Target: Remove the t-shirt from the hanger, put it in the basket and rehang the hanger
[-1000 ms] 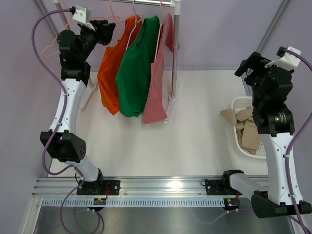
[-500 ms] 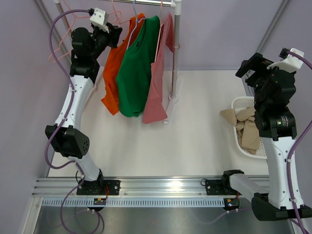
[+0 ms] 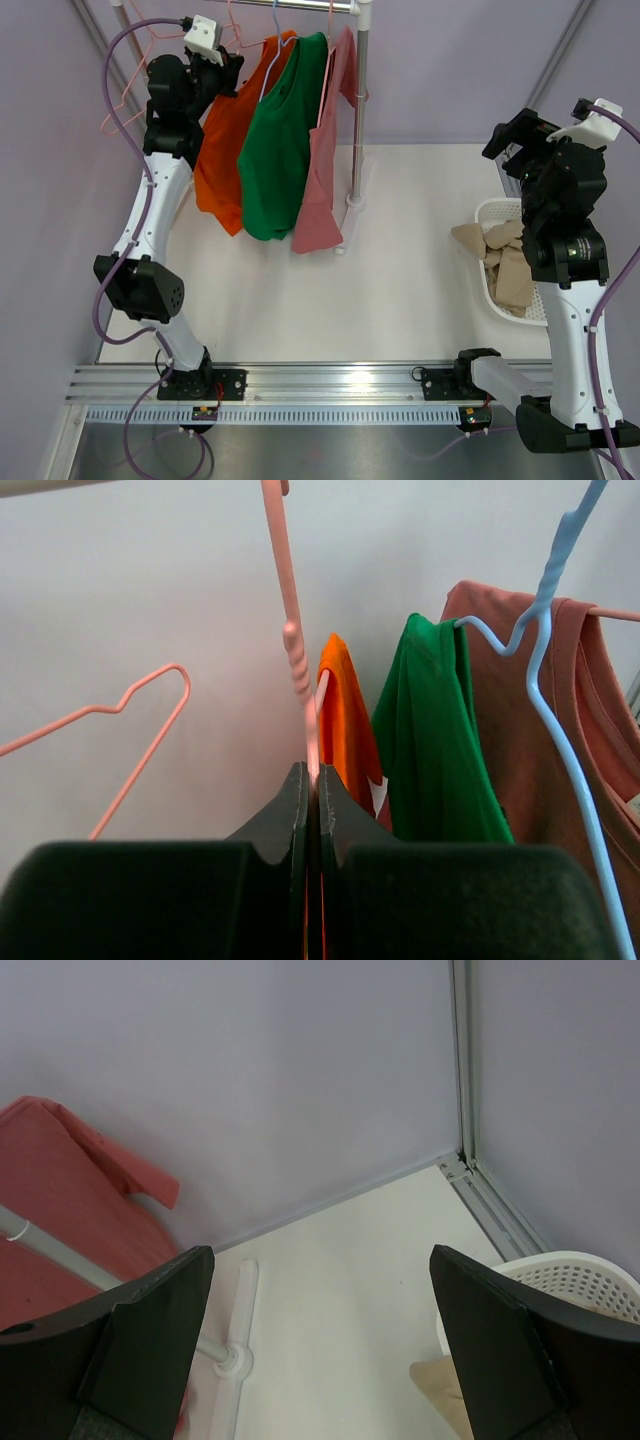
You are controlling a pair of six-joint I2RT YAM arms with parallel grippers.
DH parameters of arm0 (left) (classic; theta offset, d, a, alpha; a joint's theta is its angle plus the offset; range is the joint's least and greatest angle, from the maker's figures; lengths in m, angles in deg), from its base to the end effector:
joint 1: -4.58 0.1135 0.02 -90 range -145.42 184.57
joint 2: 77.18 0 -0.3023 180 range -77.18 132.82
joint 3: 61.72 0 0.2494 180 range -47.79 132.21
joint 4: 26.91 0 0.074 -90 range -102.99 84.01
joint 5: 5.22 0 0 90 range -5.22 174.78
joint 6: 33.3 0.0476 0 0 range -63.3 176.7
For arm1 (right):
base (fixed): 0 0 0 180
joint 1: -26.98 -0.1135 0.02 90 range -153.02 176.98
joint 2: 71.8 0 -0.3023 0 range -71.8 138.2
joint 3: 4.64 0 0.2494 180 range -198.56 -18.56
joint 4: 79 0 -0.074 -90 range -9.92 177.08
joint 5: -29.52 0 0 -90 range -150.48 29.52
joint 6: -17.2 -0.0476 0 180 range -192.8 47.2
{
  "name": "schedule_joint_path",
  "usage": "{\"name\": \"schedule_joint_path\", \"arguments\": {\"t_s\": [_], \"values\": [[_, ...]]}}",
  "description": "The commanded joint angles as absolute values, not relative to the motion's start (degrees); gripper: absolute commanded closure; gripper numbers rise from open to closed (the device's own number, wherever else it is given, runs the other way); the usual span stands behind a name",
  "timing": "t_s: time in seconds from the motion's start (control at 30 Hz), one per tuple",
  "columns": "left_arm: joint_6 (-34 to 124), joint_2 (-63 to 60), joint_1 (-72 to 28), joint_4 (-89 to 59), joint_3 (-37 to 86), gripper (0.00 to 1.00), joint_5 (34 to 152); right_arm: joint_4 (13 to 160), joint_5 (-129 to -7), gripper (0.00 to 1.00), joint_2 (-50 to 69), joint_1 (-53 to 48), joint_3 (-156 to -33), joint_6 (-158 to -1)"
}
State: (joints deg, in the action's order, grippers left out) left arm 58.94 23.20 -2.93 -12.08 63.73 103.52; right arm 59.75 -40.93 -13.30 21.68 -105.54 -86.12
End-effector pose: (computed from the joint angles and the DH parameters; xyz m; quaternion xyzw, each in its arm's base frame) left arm 0.4120 -0.0697 0.5377 0.1782 0.6197 -0.1391 0.7516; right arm 0.1658 -0.0006 0.5418 0.1692 0.6796 -0.0034 0.7138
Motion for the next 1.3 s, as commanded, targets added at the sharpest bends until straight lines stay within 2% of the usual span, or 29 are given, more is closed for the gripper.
{"name": "schedule_joint_path", "arguments": {"t_s": [0.0, 0.4, 0.57, 0.83, 1.07, 1.27], "values": [[59.25, 23.98, -3.25, -13.16, 67.43, 1.00, 101.91, 60.19, -42.55, 0.01, -14.06, 21.09, -105.84, -86.42], [57.22, 24.08, -4.48, -13.16, 79.28, 1.00, 97.79, 58.78, -47.20, 0.01, -10.98, 21.09, -107.68, -86.60], [58.10, 21.44, -4.48, -10.44, 79.39, 1.00, 95.07, 58.60, -47.82, 0.01, -10.72, 20.91, -107.86, -86.60], [55.11, 9.32, -5.62, -12.55, 59.90, 1.00, 82.78, 57.02, -52.56, 0.01, -6.42, 16.27, -111.19, -83.70], [58.01, -2.02, -9.92, -12.63, 47.76, 1.00, 74.69, 59.30, -58.36, 0.01, -4.66, 12.39, -111.20, -82.30], [54.16, -12.30, -11.50, -11.76, 38.71, 1.00, 65.74, 56.50, -66.27, 0.01, -1.94, 7.48, -113.13, -78.53]]}}
